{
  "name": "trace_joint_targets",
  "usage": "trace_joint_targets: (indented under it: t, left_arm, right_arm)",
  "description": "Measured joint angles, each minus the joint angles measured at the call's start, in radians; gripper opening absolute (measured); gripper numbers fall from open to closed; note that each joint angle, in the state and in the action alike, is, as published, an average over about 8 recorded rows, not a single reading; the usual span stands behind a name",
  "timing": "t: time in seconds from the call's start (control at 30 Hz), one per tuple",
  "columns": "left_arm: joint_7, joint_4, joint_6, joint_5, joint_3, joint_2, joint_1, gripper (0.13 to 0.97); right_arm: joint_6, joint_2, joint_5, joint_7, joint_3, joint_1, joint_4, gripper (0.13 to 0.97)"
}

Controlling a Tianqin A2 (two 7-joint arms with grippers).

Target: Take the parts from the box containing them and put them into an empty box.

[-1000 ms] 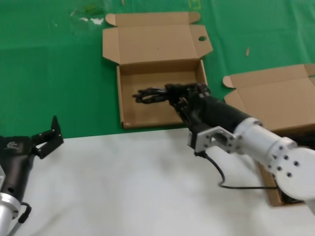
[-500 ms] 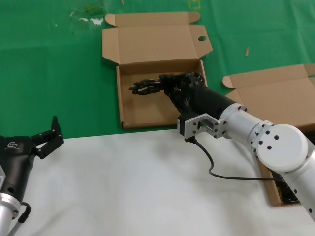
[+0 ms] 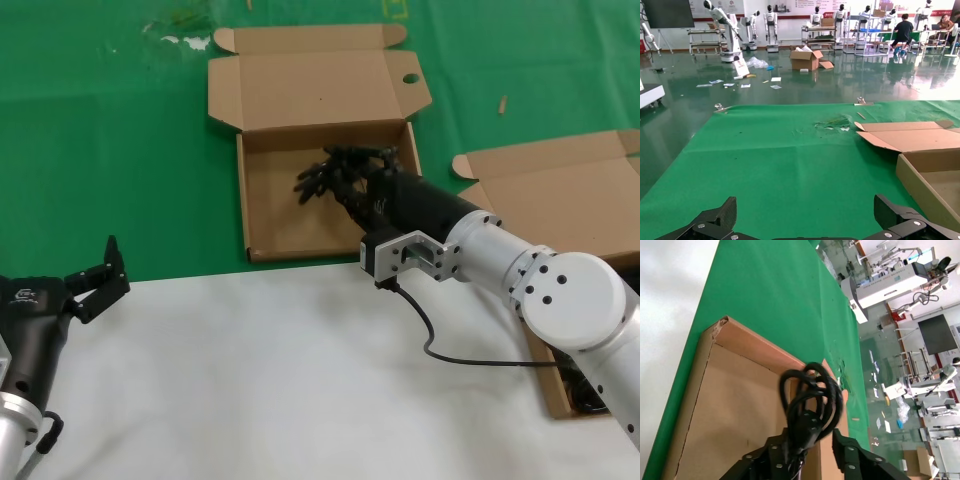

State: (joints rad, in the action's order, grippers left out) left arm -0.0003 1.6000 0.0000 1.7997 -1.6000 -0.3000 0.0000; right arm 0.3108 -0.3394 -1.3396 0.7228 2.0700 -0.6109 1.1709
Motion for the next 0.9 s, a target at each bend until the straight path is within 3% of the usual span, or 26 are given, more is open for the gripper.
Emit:
trace_joint_targets:
  t: [0.33, 0.6, 0.73, 0.9]
  left_arm:
    - [0.0, 0.0, 0.0, 0.0, 0.0, 0.0, 0.0, 0.966]
    - [0.0, 0.0, 0.0, 0.0, 0.0, 0.0, 0.0, 0.966]
    - [0.0, 0.0, 0.0, 0.0, 0.0, 0.0, 0.0, 0.966]
    - [0.0, 0.0, 0.0, 0.0, 0.0, 0.0, 0.0, 0.966]
  right_arm:
    - [0.0, 0.0, 0.0, 0.0, 0.0, 0.0, 0.0, 0.417]
    - [0.0, 0.0, 0.0, 0.0, 0.0, 0.0, 0.0, 0.617]
    - [0.0, 0.0, 0.0, 0.0, 0.0, 0.0, 0.0, 0.617]
    - [0.0, 0.0, 0.0, 0.0, 0.0, 0.0, 0.0, 0.731]
